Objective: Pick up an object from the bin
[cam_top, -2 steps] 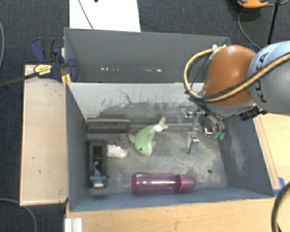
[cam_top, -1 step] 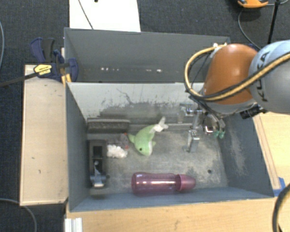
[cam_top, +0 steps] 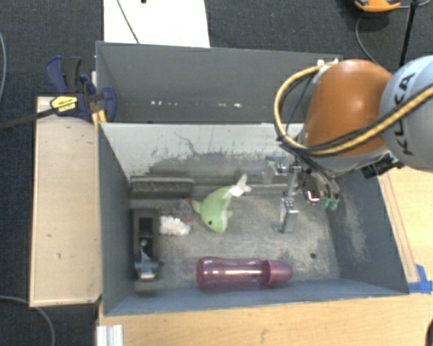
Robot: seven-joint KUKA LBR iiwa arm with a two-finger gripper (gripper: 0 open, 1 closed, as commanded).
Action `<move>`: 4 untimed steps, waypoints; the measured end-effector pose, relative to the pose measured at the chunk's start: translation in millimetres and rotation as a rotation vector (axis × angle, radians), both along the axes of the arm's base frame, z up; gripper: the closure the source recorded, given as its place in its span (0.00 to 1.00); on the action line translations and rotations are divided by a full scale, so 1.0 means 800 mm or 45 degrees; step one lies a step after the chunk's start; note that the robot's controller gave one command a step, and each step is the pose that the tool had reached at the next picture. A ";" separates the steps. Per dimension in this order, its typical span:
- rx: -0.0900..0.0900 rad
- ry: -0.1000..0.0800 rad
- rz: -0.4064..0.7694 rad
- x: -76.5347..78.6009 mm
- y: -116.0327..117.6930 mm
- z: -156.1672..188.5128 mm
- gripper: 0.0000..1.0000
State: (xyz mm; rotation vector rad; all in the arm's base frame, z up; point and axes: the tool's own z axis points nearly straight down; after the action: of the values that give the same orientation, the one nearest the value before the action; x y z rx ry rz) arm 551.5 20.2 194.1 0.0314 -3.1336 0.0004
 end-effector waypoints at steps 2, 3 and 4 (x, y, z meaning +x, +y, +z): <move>0.004 -0.014 0.113 -0.012 0.019 -0.071 0.00; -0.001 -0.040 0.210 0.008 0.052 -0.141 0.00; 0.005 -0.047 0.413 -0.007 0.074 -0.160 0.00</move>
Offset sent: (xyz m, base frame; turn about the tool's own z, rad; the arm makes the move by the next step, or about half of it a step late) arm -0.0312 -0.0121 -0.1241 -0.1026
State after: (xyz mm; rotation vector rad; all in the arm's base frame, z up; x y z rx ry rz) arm 545.6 79.1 66.0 0.5432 -3.1235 -0.0034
